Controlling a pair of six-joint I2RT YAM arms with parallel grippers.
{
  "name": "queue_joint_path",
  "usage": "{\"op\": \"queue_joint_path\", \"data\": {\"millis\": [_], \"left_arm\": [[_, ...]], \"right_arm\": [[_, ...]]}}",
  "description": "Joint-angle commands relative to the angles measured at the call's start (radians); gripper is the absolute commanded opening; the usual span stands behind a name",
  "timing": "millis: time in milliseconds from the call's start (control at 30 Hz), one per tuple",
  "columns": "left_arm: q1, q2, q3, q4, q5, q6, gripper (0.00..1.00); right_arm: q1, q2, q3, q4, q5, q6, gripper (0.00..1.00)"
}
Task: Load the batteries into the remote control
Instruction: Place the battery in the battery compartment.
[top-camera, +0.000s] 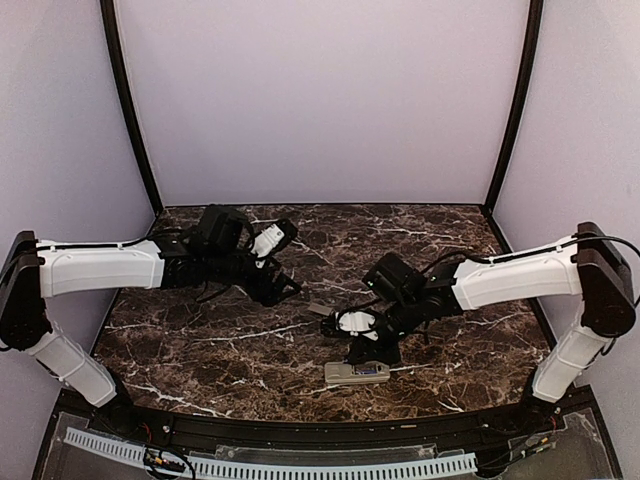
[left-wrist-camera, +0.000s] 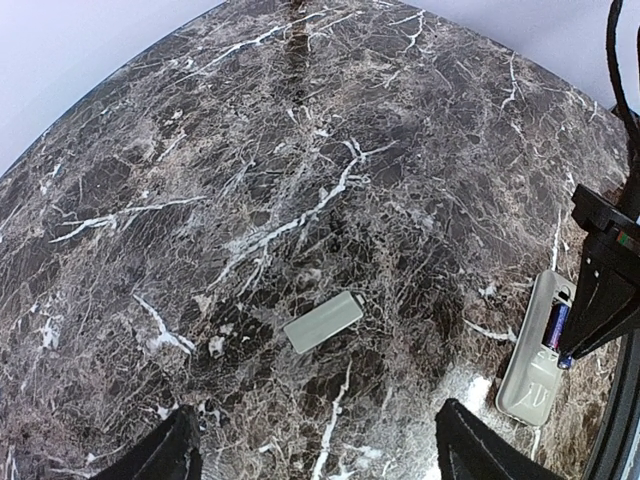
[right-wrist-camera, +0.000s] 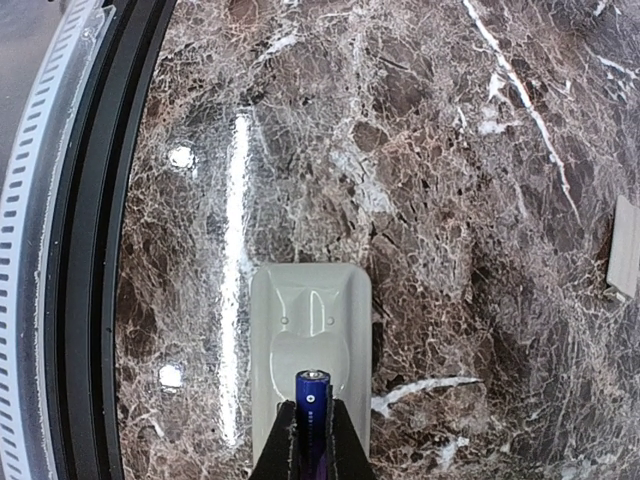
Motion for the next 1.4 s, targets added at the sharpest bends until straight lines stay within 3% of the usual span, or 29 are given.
{"op": "queue_joint_path", "data": {"millis": [0, 333, 567, 700, 900, 1100, 1367], "left_arm": [[-0.005, -0.036, -0.043, 0.045, 0.035, 0.025, 0.8], [-0.013, -0.034, -0.062, 0.061, 0.042, 0.048, 0.8], [-0.115, -0.052, -0.137, 0.068, 0.134, 0.237, 0.8], [-0.231, -0.019, -0.18, 0.045, 0.169, 0.408, 0.9], [-0.276, 0.107, -0.131, 0.03, 0.158, 0.459, 0.99], [-0.312, 0.225, -0.095, 0.056, 0.106, 0.487, 0.93], [-0.334, 0.255, -0.123, 0.113, 0.127, 0.47, 0.87]], "right_arm": [[-0.011, -0.001, -0.025, 0.067, -0.01, 0.009, 0.0], [-0.029, 0.002, -0.058, 0.036, 0.034, -0.048, 0.0], [-0.029, 0.009, -0.065, 0.012, 0.047, -0.076, 0.0], [-0.029, 0.015, -0.072, 0.008, 0.05, -0.083, 0.0], [-0.028, 0.006, -0.084, 0.009, 0.053, -0.092, 0.0], [-0.022, 0.017, -0.087, 0.003, 0.063, -0.088, 0.0], [-0.005, 0.031, -0.096, 0.007, 0.082, -0.09, 0.0]]}}
